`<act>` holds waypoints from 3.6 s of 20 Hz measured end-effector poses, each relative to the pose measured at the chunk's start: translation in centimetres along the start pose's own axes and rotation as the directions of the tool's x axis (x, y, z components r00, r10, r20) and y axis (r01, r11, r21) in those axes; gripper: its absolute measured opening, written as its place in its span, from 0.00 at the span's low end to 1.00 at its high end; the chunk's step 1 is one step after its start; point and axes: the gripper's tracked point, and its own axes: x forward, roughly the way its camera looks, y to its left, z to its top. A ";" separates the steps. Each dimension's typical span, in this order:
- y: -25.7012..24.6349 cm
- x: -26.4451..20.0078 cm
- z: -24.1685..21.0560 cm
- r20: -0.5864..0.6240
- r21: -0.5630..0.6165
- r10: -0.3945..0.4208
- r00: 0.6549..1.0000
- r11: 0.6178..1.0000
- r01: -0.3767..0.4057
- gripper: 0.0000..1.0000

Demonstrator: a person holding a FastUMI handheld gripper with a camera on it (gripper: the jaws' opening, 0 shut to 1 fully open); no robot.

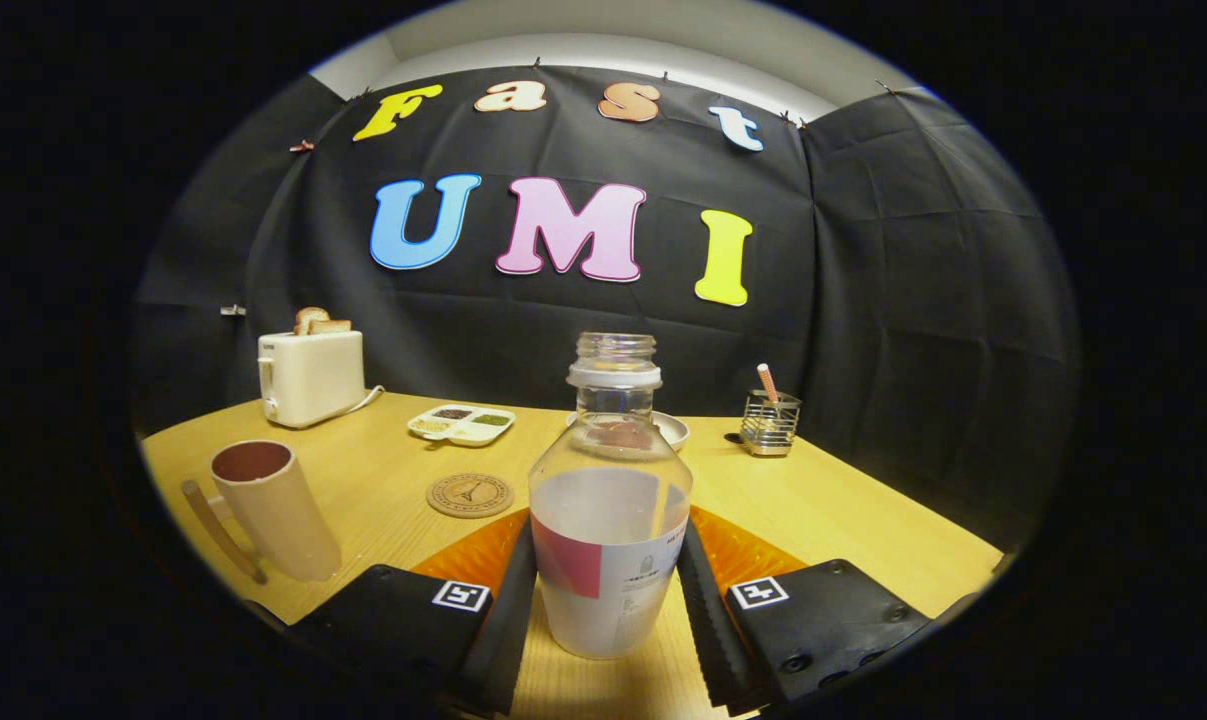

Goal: Take the bottle from table, then pour the juice into the cup, finally place the bottle on the coaster

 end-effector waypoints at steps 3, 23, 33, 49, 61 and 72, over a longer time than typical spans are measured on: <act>-0.2 0.1 1.6 -0.013 -0.114 -0.020 1.000 0.993 0.019 0.70; 8.4 -2.6 9.8 0.025 -0.811 0.124 0.992 0.583 -0.052 0.70; 12.0 -1.7 6.0 -0.035 -0.942 0.186 0.982 0.323 -0.095 0.69; 13.4 -0.6 4.3 -0.063 -0.998 0.191 0.980 0.006 -0.065 0.69; 14.1 -0.1 3.8 -0.060 -0.992 0.225 0.973 -0.120 -0.034 0.69; 14.4 0.0 4.1 -0.054 -0.983 0.252 0.966 -0.186 -0.006 0.69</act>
